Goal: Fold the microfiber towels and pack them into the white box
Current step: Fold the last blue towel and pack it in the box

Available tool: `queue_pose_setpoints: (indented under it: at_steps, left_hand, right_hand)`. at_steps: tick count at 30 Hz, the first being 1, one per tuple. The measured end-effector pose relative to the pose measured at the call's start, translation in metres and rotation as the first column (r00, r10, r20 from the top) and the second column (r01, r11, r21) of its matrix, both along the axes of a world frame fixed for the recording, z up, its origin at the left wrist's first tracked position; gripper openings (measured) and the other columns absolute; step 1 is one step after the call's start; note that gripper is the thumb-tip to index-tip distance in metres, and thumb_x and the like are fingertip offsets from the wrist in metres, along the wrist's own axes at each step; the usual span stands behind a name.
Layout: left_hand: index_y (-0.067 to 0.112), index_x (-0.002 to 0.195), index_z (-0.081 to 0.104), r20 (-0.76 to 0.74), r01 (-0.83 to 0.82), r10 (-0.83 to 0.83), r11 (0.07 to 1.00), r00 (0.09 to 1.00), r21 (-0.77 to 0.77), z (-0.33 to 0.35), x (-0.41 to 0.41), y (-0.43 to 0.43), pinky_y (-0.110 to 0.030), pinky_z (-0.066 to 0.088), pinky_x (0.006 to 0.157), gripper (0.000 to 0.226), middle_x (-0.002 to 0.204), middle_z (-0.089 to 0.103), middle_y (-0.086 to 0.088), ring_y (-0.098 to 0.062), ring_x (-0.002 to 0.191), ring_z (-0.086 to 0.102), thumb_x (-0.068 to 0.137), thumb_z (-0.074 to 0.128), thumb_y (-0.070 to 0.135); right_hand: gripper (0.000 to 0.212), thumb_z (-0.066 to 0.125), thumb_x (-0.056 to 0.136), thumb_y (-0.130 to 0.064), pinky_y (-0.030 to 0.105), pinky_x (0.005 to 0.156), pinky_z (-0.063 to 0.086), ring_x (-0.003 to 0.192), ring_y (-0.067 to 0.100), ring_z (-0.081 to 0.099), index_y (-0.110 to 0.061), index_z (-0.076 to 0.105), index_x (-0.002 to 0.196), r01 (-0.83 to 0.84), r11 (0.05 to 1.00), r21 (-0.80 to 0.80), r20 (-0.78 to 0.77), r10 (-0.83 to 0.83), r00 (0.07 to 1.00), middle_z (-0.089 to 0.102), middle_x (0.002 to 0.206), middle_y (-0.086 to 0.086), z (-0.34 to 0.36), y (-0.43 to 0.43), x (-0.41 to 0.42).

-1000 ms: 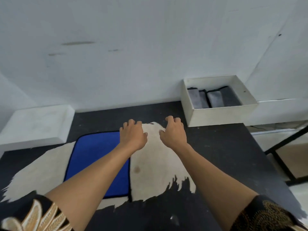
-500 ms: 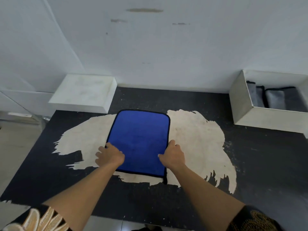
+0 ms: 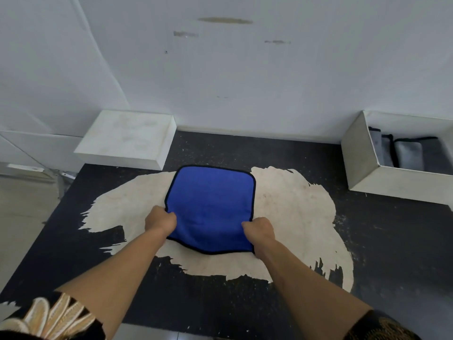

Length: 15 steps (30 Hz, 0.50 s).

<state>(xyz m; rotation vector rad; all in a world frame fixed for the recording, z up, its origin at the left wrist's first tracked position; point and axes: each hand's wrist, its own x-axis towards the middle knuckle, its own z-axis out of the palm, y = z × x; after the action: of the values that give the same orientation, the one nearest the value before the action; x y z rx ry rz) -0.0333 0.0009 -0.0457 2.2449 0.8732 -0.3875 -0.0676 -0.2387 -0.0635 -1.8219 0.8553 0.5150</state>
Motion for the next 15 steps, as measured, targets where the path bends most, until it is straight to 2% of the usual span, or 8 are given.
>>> queue_pose_setpoints:
  at_steps: [2, 3, 6, 7, 9, 11, 13, 15]
  left_hand:
    - [0.001, 0.127, 0.049, 0.034, -0.026, 0.027, 0.999, 0.999, -0.036, 0.009, 0.006, -0.008, -0.036, 0.047, 0.076, 0.036, 0.12, 0.061, -0.02, -0.033, 0.096, 0.06, 0.091, 0.05, 0.005]
    - [0.001, 0.134, 0.042, 0.046, -0.036, 0.038, 0.998, 0.998, -0.05, 0.017, 0.011, -0.014, -0.038, 0.045, 0.08, 0.043, 0.126, 0.058, -0.021, -0.037, 0.106, 0.058, 0.092, 0.049, 0.004]
    - [-0.003, 0.139, 0.035, 0.13, -0.042, 0.048, 0.998, 0.99, -0.046, 0.044, 0.043, -0.031, -0.038, 0.04, 0.084, 0.047, 0.133, 0.053, -0.021, -0.04, 0.119, 0.053, 0.095, 0.045, 0.006]
    - [-0.005, 0.136, 0.041, 0.175, -0.02, 0.029, 0.998, 0.984, -0.053, 0.057, 0.057, -0.036, -0.037, 0.04, 0.085, 0.042, 0.132, 0.055, -0.022, -0.041, 0.119, 0.053, 0.095, 0.043, 0.006]
    - [-0.003, 0.119, 0.063, 0.285, 0.041, -0.006, 0.992, 0.958, -0.117, 0.086, 0.087, -0.045, -0.035, 0.047, 0.087, 0.033, 0.125, 0.061, -0.021, -0.039, 0.113, 0.057, 0.093, 0.044, 0.005]
    - [0.01, 0.095, 0.076, 0.384, 0.115, -0.023, 0.969, 0.923, -0.22, 0.123, 0.101, -0.057, -0.041, 0.054, 0.089, 0.031, 0.11, 0.068, -0.011, -0.034, 0.105, 0.061, 0.089, 0.046, 0.005]
    - [0.02, 0.082, 0.078, 0.433, 0.093, 0.045, 0.952, 0.9, -0.293, 0.146, 0.105, -0.065, -0.04, 0.054, 0.09, 0.036, 0.101, 0.067, 0.0, -0.027, 0.099, 0.06, 0.087, 0.045, 0.007]
    - [0.024, 0.076, 0.077, 0.451, 0.091, 0.073, 0.939, 0.889, -0.331, 0.148, 0.099, -0.067, -0.04, 0.054, 0.09, 0.03, 0.104, 0.068, 0.001, -0.025, 0.101, 0.06, 0.086, 0.051, 0.012]
  right_hand:
    - [0.014, 0.051, 0.094, -0.012, 0.034, 0.062, 0.047, 0.079, 0.028, 0.06, -0.006, 0.056, 0.083, 0.087, 0.994, 0.064, 0.022, -0.089, 0.996, 0.06, 0.087, 0.012, 0.007, -0.003, 0.006]
    - [0.012, 0.05, 0.093, -0.009, 0.036, 0.062, 0.047, 0.077, 0.029, 0.059, -0.004, 0.057, 0.085, 0.116, 0.991, 0.072, 0.043, -0.119, 0.992, 0.06, 0.086, 0.012, 0.012, -0.006, 0.011]
    - [0.021, 0.046, 0.087, 0.008, 0.035, 0.053, 0.036, 0.056, 0.024, 0.042, -0.004, 0.053, 0.07, 0.208, 0.969, 0.136, 0.139, -0.226, 0.964, 0.045, 0.067, 0.011, 0.036, -0.019, 0.038]
    - [0.023, 0.047, 0.087, 0.009, 0.033, 0.049, 0.033, 0.052, 0.022, 0.039, -0.003, 0.055, 0.07, 0.238, 0.954, 0.18, 0.192, -0.271, 0.943, 0.044, 0.065, 0.011, 0.049, -0.026, 0.05]
    - [0.014, 0.051, 0.092, 0.005, 0.027, 0.043, 0.033, 0.05, 0.02, 0.043, 0.001, 0.065, 0.091, 0.288, 0.917, 0.276, 0.302, -0.367, 0.88, 0.051, 0.069, 0.011, 0.081, -0.039, 0.075]
    - [0.019, 0.055, 0.095, -0.001, 0.024, 0.043, 0.038, 0.057, 0.017, 0.052, -0.009, 0.066, 0.108, 0.354, 0.84, 0.411, 0.361, -0.506, 0.783, 0.062, 0.079, 0.008, 0.115, -0.051, 0.091]
    - [0.016, 0.057, 0.096, -0.006, 0.025, 0.047, 0.046, 0.067, 0.016, 0.06, -0.018, 0.066, 0.103, 0.379, 0.766, 0.519, 0.385, -0.605, 0.697, 0.067, 0.088, 0.004, 0.14, -0.063, 0.089]
    - [0.016, 0.058, 0.097, -0.01, 0.027, 0.056, 0.053, 0.076, 0.016, 0.064, -0.021, 0.065, 0.107, 0.403, 0.75, 0.525, 0.391, -0.633, 0.668, 0.068, 0.097, 0.0, 0.146, -0.073, 0.076]
